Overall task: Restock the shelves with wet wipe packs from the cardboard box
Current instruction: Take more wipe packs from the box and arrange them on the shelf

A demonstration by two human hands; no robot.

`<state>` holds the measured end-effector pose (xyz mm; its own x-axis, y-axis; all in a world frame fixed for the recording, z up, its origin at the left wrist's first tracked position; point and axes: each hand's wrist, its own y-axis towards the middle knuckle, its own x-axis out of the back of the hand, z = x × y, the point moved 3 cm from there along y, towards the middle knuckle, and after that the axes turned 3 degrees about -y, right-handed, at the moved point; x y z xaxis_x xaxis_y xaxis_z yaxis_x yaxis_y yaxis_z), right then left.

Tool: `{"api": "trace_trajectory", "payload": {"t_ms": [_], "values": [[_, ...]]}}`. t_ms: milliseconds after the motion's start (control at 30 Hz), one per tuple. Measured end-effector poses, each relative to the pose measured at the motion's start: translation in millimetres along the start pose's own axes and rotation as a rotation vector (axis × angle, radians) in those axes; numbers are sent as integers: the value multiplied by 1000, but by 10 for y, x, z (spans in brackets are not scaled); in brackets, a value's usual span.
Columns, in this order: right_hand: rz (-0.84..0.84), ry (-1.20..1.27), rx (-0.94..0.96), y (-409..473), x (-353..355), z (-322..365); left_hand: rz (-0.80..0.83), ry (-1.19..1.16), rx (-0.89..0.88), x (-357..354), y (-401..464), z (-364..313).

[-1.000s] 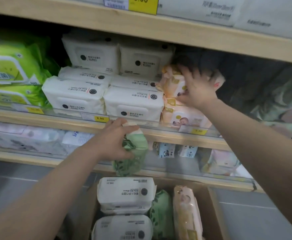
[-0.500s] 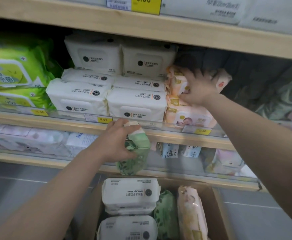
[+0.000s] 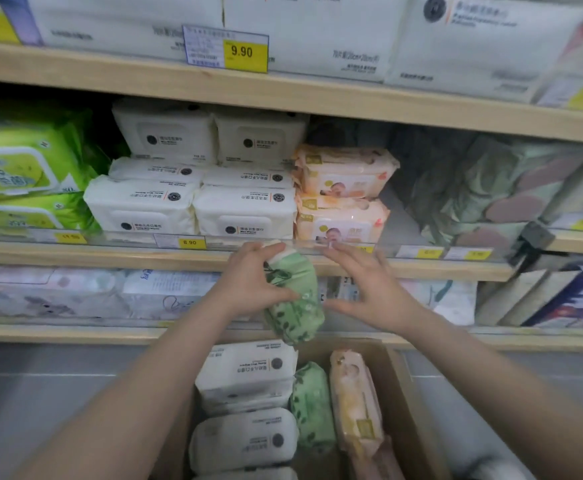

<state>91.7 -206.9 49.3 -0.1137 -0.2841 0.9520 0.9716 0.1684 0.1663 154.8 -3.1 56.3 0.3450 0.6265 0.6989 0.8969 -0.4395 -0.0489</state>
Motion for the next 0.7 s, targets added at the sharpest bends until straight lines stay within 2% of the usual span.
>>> {"api": "trace_trajectory", "payload": {"t_ms": [67, 167, 267, 333, 500, 600, 700], "values": [[44, 117, -8, -268, -149, 81, 10, -81, 7, -137, -66, -115], [48, 427, -104, -498, -302, 163, 3, -250, 69, -374, -170, -318], [-82, 342, -262, -611, -344, 81, 5, -354, 115, -611, -293, -535], [-93, 326, -288, -680, -238, -13, 63, -379, 102, -709, -360, -625], [142, 773, -405, -805, 198, -243, 242, -354, 53, -690, -327, -556], [260, 895, -416, -791, 317, -310, 297, -340, 58, -670, -290, -485], [389, 939, -381, -789, 344, -332, 413, -522, 94, -780, -321, -493]]}}
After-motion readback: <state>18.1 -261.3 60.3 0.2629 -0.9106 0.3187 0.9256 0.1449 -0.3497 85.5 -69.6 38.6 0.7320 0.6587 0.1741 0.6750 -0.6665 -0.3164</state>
